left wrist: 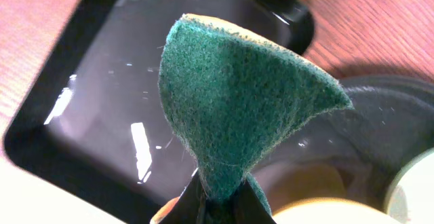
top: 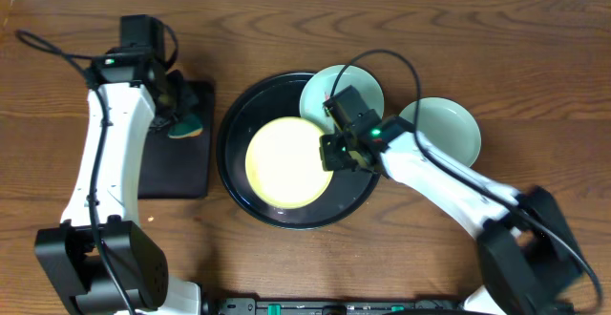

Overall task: Clean dirty plates on tray and stack at the side
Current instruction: 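Move the yellow plate onto the green plate at right, release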

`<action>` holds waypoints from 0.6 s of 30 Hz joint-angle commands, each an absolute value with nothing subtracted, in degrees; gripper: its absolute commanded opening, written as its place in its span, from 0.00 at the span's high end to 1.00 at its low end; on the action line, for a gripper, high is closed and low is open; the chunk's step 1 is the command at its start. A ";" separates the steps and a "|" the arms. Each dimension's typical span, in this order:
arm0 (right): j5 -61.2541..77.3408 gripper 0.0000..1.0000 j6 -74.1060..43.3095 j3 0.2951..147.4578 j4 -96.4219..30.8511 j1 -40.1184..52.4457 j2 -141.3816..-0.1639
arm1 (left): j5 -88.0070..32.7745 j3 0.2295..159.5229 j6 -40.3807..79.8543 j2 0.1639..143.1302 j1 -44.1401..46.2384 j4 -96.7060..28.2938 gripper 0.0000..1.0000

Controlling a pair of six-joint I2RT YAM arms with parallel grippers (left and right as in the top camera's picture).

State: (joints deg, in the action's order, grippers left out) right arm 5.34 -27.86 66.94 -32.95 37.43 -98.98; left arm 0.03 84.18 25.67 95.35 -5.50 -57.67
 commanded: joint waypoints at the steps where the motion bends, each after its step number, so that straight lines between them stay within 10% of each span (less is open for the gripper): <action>1: -9.26 0.99 -22.83 68.47 -33.21 40.32 -92.90 | 0.69 85.21 25.10 95.13 -6.96 -57.87 0.92; 18: -56.90 0.99 2.42 68.47 -20.45 58.02 -83.85 | 0.69 85.19 25.10 95.13 -7.07 -57.89 0.92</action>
State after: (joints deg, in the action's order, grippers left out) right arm -45.01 -6.66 67.37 -22.72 55.72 -85.23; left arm 0.19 84.18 25.65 95.35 -6.98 -57.71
